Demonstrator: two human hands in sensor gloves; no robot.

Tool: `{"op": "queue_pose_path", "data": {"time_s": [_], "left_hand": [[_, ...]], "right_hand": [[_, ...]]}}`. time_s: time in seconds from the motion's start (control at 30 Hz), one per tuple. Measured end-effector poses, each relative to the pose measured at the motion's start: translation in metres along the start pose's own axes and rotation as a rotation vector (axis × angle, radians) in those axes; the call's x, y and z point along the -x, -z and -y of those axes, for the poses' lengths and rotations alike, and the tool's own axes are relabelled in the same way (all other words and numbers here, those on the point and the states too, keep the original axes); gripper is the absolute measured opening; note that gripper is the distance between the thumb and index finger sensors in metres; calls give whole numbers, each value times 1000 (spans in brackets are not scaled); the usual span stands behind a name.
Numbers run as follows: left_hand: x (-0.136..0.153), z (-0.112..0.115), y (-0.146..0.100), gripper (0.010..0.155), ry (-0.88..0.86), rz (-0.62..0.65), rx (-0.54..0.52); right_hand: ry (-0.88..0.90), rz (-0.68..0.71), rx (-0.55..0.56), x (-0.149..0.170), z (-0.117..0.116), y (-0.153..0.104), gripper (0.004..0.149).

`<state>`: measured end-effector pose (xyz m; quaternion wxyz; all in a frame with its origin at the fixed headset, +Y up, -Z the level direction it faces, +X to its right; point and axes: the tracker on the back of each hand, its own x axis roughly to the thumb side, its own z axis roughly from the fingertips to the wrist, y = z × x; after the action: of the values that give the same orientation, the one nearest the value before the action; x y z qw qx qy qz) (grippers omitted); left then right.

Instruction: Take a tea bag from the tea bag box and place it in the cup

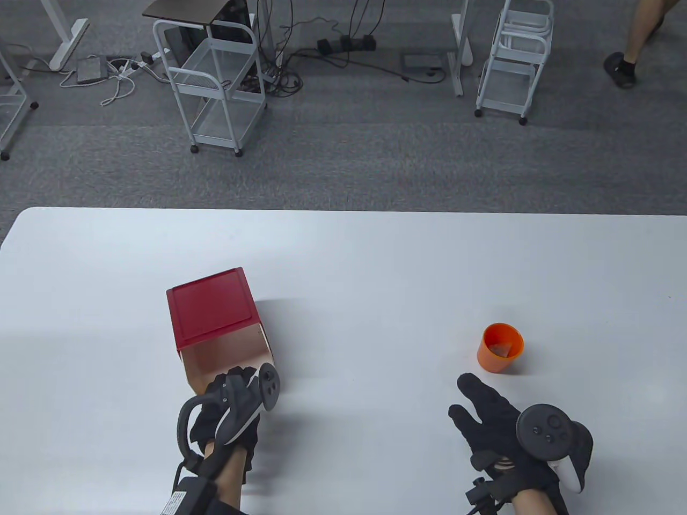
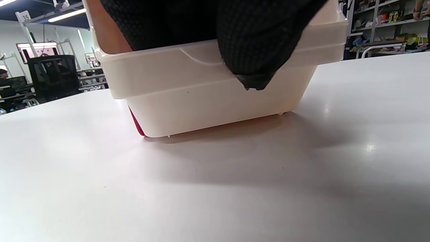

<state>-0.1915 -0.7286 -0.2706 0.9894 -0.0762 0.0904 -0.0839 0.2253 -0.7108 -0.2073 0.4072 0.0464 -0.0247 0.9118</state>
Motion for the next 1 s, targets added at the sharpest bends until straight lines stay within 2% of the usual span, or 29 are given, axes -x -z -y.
{"op": "queue_pose_path", "data": {"time_s": [0.53, 1.0], "left_hand": [[5, 0, 17, 50, -11, -31, -22], [7, -2, 19, 49, -27, -44, -51]], "right_hand": [[-13, -6, 1, 1, 1, 2, 65], [-20, -8, -4, 1, 0, 3, 65]]}}
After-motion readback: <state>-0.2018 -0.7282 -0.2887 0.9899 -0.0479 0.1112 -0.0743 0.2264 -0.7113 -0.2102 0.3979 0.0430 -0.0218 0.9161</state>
